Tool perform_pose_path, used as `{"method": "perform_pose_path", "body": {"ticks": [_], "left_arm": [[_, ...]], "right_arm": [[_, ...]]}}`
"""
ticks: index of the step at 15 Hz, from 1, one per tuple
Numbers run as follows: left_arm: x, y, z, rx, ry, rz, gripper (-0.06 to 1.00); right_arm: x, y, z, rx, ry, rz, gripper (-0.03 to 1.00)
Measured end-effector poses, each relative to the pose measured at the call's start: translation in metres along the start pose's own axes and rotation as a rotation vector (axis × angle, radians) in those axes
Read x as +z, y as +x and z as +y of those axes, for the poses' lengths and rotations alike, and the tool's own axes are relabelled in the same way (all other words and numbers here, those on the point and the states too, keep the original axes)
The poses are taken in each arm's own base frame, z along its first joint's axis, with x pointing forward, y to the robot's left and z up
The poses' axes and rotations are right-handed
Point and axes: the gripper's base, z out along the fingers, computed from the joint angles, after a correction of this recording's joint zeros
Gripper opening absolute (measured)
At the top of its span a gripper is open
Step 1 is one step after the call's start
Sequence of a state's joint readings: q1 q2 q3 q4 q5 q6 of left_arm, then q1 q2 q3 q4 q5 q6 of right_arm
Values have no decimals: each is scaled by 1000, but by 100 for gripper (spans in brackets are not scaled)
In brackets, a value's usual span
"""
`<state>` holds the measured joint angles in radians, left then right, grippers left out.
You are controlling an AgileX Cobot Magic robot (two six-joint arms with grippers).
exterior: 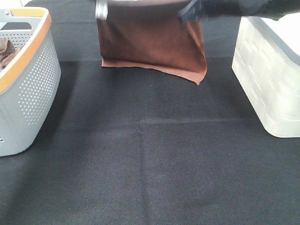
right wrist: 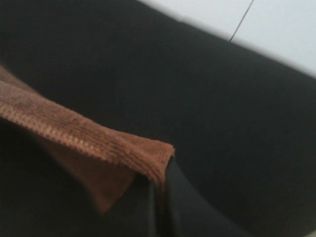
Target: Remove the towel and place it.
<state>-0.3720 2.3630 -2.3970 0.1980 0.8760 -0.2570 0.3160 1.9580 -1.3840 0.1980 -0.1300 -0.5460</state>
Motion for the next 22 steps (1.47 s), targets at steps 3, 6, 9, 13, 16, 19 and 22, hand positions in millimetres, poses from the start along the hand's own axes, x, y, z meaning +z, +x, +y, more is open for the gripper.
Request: {"method": "perform_pose_path", "body": {"ticks": [3,6,9,13,16,19,22], "left_arm": [[-4,27,-4,104,14,290,0],[-7,32,-12,95,91,354,0],[-10,33,-22,82,148,358,0],[-34,51,-32,117,156,441,0],[-46,92,-39,160,149,593,0],[-42,124,-50,198,152,705,0],[-42,139,-60,223,162,749,0]], "right_arm": [[-9,17,12,3,-152,242,0],[-40,4,11,15,-222,331,0],[-62,7,15,60,-308,486,0],[-68,15,20,149,-348,614,0],[-77,23,26,216,-402,753,0],[-81,34,34,241,-473,893,0],[-79,40,40,271,-519,951,0]]}}
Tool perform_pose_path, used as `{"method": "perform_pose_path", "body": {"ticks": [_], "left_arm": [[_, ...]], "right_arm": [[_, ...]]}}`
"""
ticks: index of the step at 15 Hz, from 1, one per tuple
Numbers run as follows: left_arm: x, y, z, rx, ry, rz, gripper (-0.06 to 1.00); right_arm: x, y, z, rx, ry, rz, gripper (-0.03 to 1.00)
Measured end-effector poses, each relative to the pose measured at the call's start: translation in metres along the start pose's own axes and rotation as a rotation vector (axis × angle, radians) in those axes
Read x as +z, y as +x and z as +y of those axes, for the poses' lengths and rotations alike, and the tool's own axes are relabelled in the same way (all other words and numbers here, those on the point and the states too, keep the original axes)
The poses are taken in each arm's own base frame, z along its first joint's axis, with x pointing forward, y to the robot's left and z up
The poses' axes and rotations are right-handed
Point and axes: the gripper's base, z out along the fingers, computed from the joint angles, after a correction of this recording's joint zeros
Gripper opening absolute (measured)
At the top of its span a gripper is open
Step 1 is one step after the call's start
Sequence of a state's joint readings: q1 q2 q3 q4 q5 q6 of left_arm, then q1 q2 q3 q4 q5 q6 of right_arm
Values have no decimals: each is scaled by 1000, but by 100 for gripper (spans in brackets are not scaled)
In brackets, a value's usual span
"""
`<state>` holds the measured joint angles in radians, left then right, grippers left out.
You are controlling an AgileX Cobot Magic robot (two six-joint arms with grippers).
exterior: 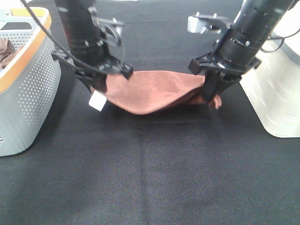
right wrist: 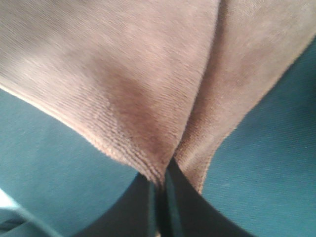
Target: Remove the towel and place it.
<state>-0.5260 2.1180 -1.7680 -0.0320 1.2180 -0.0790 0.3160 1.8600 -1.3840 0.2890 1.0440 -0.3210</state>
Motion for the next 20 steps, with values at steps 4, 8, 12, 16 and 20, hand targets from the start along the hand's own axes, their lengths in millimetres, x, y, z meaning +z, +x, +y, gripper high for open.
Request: {"method": "perform_pose_path", "body": {"ticks": [4,8,12,16,20], "left_arm": [[15,11,-1,1,-2,65,0],[22,16,-1,10,9,95,12],[36,29,-1,38,25,160,40],[39,32,-1,62,24,176,65],[20,32,-1,53,21,131,82]], "right_arm": [[11,2,-1,14,-34,77,1],[27,5,-4,29,-66,162,19],[26,8,-1,33,-92,206,49],[26,9,-1,33,-93,210,62],[25,9,0,35,-103,215,64]]}}
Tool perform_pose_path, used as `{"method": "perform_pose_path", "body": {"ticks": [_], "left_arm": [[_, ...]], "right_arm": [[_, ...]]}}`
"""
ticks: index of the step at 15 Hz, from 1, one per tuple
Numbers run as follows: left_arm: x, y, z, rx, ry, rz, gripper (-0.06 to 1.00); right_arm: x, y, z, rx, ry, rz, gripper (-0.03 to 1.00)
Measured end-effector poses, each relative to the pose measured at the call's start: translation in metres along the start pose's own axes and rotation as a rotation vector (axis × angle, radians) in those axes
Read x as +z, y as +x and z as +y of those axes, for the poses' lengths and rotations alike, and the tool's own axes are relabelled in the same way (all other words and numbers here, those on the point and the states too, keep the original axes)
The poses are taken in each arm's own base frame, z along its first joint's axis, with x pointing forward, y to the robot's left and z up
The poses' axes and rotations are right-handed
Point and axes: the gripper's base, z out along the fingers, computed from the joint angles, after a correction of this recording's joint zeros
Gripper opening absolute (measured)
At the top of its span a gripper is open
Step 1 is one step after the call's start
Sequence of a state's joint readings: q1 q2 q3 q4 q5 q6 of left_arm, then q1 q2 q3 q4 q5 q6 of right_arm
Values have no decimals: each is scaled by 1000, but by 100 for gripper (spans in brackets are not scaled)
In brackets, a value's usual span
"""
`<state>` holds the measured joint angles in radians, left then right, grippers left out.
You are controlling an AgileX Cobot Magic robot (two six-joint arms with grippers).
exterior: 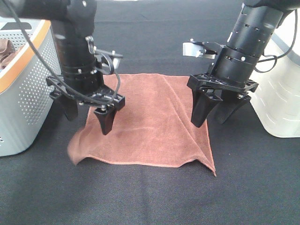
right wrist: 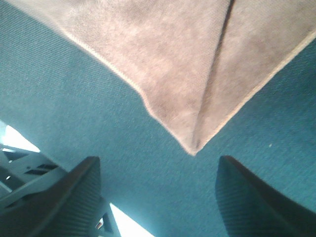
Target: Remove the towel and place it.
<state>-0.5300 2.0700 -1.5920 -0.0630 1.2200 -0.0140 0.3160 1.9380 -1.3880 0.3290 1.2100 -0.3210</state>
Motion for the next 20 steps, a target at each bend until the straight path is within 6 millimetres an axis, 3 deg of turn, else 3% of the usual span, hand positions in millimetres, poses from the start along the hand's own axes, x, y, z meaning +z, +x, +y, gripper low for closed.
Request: {"method": "perform_pose_path", "body": {"ticks": [2,6,7,8,9,12,13,14,16,17,18,19,20], "left_arm": [[-17,4,0,-14,-5,-41,82],[-88,29,-3,-16,1,-228,82],[-88,29,-3,-16,1,-228,82],[-111,40,-4,-24,2,-290,82],[-149,63,-5,-34,7,-396,82],[-221,124,-7,-26,17,-624,82],[-243,150,-7,-23,24,-706,82],[-268,189,-7,-17,32,-817,82],[-281,235,-7,-11,46,-907,82],[-279,259,-6,-11,48,-933,82],[-271,278,-5,-10,48,-939,82],[-271,278,-5,-10,48,-939,82],[-257,294,-3,-11,48,-931,82]], "right_arm": [[-3,1,2,-3,0,-11,64],[-52,22,27,-45,0,-168,64],[-52,22,27,-45,0,-168,64],[-67,31,35,-58,-4,-220,64],[-87,45,47,-64,-10,-292,64],[-129,84,70,-120,24,-443,64],[-141,99,76,-140,51,-491,64],[-154,120,84,-162,88,-549,64],[-158,160,92,-183,133,-604,64],[-155,175,94,-186,139,-614,64],[-140,202,94,-186,147,-612,64],[-140,202,94,-186,147,-612,64],[-133,211,94,-185,147,-610,64]]}}
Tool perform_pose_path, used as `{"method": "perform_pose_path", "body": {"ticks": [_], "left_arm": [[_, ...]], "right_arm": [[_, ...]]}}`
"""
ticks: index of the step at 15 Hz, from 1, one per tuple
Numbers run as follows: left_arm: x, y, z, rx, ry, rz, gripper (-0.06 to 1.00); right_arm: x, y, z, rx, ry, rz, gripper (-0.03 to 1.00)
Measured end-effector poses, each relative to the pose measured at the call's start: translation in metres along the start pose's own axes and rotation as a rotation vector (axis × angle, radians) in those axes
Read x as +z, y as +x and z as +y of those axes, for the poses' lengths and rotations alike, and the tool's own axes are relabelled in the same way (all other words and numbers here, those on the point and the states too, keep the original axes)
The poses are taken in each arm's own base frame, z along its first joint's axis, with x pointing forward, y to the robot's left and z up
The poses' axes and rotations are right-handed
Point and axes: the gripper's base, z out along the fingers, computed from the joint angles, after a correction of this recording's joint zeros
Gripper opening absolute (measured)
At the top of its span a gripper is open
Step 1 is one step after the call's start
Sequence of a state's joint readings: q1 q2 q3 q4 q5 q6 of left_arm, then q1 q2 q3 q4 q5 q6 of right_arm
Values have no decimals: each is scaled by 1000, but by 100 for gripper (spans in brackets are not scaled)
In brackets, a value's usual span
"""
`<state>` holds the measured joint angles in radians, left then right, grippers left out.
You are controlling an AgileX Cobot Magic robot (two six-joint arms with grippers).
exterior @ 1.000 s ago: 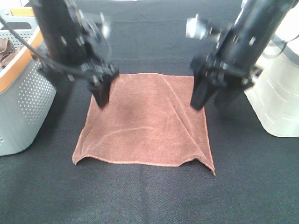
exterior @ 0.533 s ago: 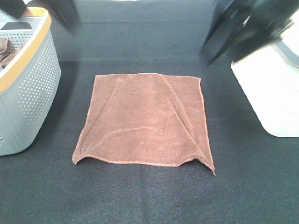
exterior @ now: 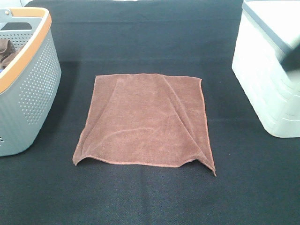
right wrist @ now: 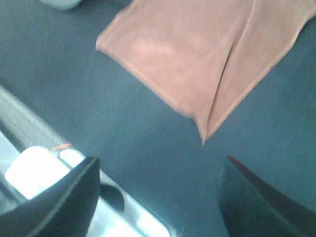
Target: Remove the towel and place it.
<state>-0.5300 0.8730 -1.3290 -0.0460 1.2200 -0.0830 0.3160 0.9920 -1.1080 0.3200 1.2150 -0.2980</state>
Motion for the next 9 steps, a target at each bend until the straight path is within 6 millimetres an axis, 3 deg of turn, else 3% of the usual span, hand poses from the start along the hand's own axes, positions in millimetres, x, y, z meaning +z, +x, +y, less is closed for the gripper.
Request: {"method": "perform_pose_path", "body": {"ticks": [1,5,7,9], "left_arm": [[2,37,4,-2,-4,43,82],[23,135,14,-8,-16,171,82],[30,165,18,23,-14,189,82],[36,180,19,83,-2,94,82]], "right_arm": [[3,32,6,13,1,11,64],[13,122,19,25,41,-32,64],[13,152,21,-6,109,-98,64],[14,179,16,-32,231,-181,64]]}}
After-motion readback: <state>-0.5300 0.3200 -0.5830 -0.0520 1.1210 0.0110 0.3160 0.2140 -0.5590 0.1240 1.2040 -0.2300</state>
